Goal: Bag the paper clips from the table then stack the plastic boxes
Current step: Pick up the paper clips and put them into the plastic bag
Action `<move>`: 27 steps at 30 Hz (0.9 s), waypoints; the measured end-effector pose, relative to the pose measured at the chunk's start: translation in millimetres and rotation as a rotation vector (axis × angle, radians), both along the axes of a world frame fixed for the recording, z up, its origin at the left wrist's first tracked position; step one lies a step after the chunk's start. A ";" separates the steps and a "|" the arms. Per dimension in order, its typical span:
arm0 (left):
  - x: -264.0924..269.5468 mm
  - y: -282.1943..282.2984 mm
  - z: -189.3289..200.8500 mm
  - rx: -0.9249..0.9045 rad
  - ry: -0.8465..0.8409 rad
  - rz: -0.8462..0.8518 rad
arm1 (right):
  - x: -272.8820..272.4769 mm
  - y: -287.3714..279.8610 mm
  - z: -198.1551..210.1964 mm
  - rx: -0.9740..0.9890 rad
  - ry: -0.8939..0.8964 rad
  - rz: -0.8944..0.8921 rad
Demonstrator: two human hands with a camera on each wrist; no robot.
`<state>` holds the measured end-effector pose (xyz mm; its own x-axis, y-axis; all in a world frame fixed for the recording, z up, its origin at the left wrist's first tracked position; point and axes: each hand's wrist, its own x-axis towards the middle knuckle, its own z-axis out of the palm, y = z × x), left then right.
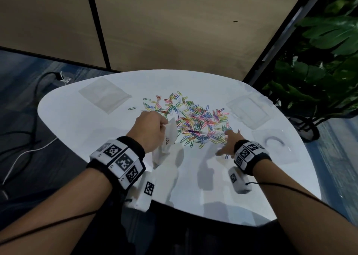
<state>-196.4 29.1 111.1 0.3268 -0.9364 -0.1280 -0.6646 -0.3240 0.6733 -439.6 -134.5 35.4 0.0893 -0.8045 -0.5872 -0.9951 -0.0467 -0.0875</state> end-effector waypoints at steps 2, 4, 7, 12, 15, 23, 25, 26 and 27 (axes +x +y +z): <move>-1.6 1.4 3.1 0.005 -0.007 -0.010 | -9.6 1.3 -17.6 0.057 0.053 -0.015; -2.3 2.5 4.2 0.006 -0.014 -0.021 | 0.4 9.7 -24.7 -0.004 -0.040 -0.019; -0.3 4.4 3.3 0.017 -0.039 -0.018 | 30.7 19.2 -30.7 -0.087 -0.181 0.042; 5.5 7.9 3.0 0.006 -0.048 -0.007 | 71.8 22.6 -39.9 -0.178 -0.230 0.140; 7.8 7.8 0.1 0.005 -0.029 -0.008 | 84.4 21.5 -44.6 -0.249 -0.204 0.240; 6.0 6.3 -5.2 0.014 -0.012 -0.031 | 91.0 18.4 -37.4 -0.375 -0.177 0.378; 6.0 5.3 -5.4 0.015 -0.014 -0.035 | 86.4 16.0 -30.2 -0.323 -0.174 0.334; 6.1 4.7 -5.4 0.017 -0.011 -0.037 | 82.0 13.8 -27.0 -0.306 -0.190 0.267; 5.7 3.6 -5.3 0.021 -0.006 -0.040 | 75.3 9.5 -25.1 -0.292 -0.236 0.168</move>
